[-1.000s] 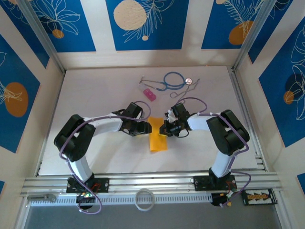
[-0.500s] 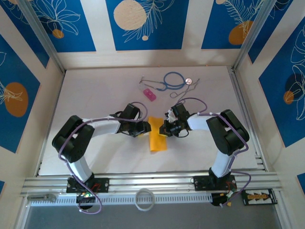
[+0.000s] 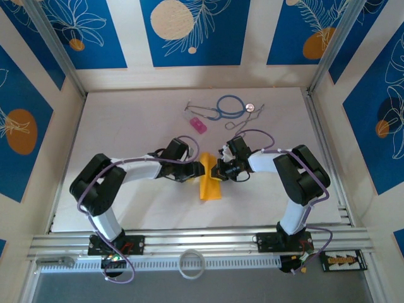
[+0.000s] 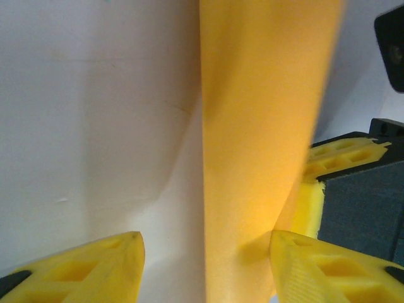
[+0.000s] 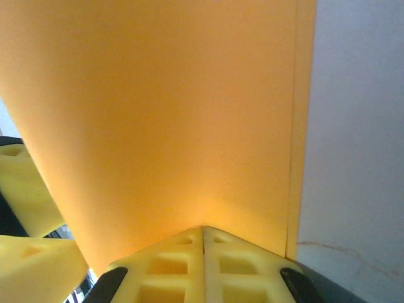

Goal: Fold a paper plane with a square sheet of paper (pick it up from the middle)
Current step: First fold the square sheet of paper in half at the center of the table.

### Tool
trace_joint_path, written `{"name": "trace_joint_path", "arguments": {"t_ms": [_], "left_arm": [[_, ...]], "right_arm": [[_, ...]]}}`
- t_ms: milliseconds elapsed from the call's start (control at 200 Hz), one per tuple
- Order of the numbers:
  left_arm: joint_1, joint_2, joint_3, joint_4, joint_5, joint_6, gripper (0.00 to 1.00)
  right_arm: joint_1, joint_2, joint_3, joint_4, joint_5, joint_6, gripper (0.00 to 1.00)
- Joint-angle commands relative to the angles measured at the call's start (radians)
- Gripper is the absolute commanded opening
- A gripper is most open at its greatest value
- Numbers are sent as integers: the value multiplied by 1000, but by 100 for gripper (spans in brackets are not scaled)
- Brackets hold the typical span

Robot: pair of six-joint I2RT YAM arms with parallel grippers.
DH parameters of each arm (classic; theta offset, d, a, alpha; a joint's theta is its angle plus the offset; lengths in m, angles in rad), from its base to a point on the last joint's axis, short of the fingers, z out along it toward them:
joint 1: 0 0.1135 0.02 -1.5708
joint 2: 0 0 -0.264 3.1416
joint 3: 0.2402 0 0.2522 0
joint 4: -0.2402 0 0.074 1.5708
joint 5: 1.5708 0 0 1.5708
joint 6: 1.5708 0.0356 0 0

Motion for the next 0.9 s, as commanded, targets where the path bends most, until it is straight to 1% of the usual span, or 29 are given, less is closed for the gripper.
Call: {"name": "trace_joint_path", "arguments": {"t_ms": [0,80,180,285,445,600,780,895], "left_arm": [[-5,-83,-13,-57,-105,16,57],[-5,-109,-31,-35,-109,17,58],[-5,-82,-28,11,-40,19,58],[-5,-21,3,5,8,7,55],[-8,23,19,-10,10,-5,53],[-8,50,29,2,41,3,49],[-9,75,51,-30,49,39,45],[-10,105,72,-58,68,60,44]], "right_arm": [[-7,15,-26,-38,15,11,0],[-7,13,-27,-38,15,12,0],[-7,10,-26,-36,16,15,0],[-8,11,-27,-35,15,17,0],[-8,9,-31,-34,14,17,0],[-11,10,-32,-28,11,19,0],[-14,5,-40,-12,-2,30,0],[-21,-2,-51,31,-39,54,0]]}}
